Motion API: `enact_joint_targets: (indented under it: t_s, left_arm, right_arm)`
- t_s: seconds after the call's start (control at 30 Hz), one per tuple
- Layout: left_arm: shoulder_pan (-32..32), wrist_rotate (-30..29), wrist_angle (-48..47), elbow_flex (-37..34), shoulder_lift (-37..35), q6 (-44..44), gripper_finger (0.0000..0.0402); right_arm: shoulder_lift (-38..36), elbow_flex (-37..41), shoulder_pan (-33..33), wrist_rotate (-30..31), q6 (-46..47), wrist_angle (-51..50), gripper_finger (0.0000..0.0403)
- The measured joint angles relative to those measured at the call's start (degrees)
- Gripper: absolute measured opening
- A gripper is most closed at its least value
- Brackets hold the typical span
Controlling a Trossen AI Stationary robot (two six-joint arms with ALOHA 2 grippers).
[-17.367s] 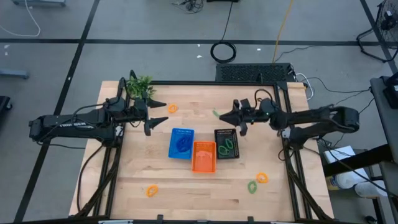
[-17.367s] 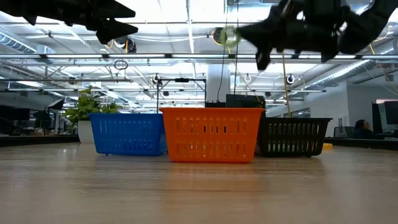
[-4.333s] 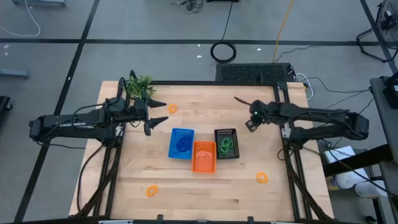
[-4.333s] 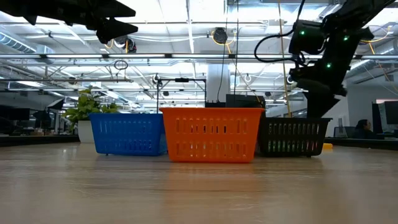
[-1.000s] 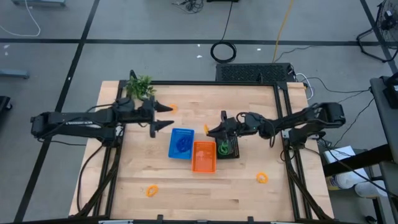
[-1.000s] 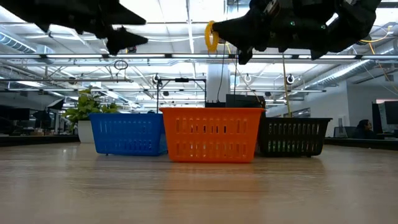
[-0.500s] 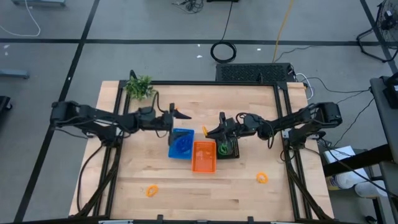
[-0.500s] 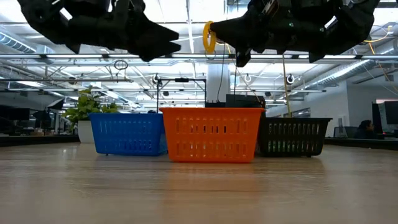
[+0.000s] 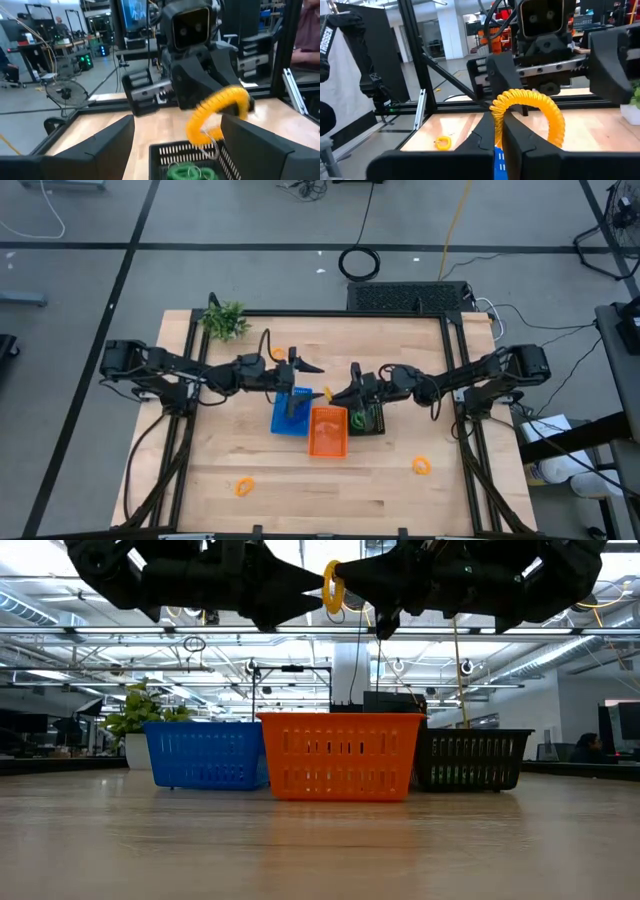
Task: Sort spring keychains
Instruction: Put the yellow spring keychain into the orange bin
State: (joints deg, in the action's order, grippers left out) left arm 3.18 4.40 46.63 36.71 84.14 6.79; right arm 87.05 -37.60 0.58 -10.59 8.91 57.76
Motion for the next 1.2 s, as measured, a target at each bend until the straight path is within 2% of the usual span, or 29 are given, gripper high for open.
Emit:
enact_joint_targets:
  t_s: [0.47, 0.83, 1.2]
  left_arm:
    - [0.00, 0.09, -1.45, 0.03, 0.00, -1.14, 0.0308]
    - [0.00, 0.04, -1.99, -0.01, 0.00, -1.03, 0.0308]
    - [0.04, -2.86, -2.79, -0.01, 0.00, 0.21, 0.0308]
  right_arm:
    - [0.19, -0.50, 0.29, 2.01, -0.18, -0.36, 0.0000]
    - [7.98, -6.78, 0.31, -0.11, 1.05, -1.91, 0.0000]
    - [8.72, -7.17, 0.33, -0.26, 2.40, -1.84, 0.0003]
